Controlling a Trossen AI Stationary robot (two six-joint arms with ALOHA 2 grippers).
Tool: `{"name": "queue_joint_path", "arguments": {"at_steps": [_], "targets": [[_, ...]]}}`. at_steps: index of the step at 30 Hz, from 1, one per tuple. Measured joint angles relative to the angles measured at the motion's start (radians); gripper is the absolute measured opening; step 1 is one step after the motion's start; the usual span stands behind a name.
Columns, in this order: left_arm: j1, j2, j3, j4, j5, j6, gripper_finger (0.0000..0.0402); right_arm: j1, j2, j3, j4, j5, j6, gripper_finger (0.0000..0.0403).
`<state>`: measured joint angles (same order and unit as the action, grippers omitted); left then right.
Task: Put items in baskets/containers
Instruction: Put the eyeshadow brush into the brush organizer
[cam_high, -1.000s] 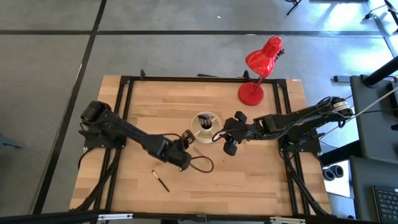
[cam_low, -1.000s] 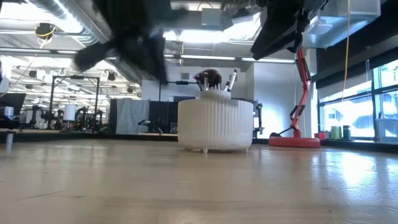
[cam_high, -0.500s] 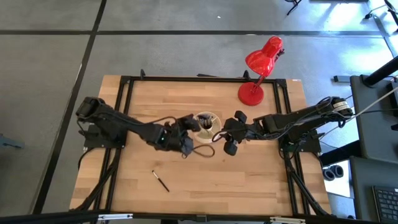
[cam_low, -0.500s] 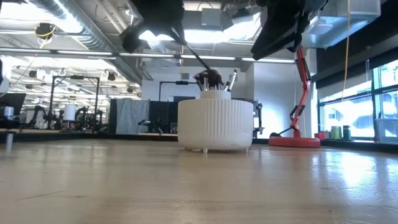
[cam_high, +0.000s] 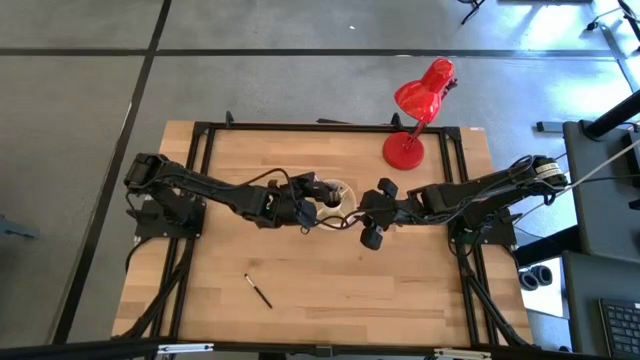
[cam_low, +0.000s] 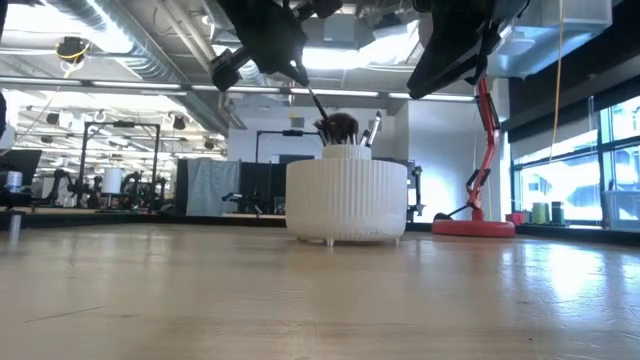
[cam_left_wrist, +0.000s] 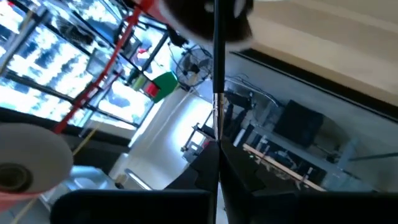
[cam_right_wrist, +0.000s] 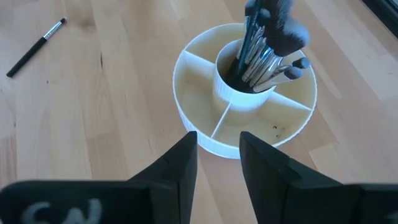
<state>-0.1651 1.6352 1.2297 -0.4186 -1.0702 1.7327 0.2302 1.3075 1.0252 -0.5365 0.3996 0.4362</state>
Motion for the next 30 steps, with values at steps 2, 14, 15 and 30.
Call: {"name": "queue_joint_path", "arguments": {"at_steps": [2,14,15,30], "targets": [[0.0,0.0,0.0,0.027,0.009,0.031,0.0005,0.0,0.0,0.0,0.0,0.0,0.0,0.0121],[0.0,0.0,0.001,0.106,0.078,0.035,0.0052,0.0,0.0,0.0,0.0,0.0,0.0,0.0121],[0.0,0.0,0.001,0.106,0.077,0.035,0.0059,0.0,0.0,0.0,0.0,0.0,0.0,0.0121],[-0.134,-0.003,0.003,-0.185,0.235,-1.141,0.0079,0.0,0.0,0.0,-0.071,-0.002,0.033,0.0121]]}}
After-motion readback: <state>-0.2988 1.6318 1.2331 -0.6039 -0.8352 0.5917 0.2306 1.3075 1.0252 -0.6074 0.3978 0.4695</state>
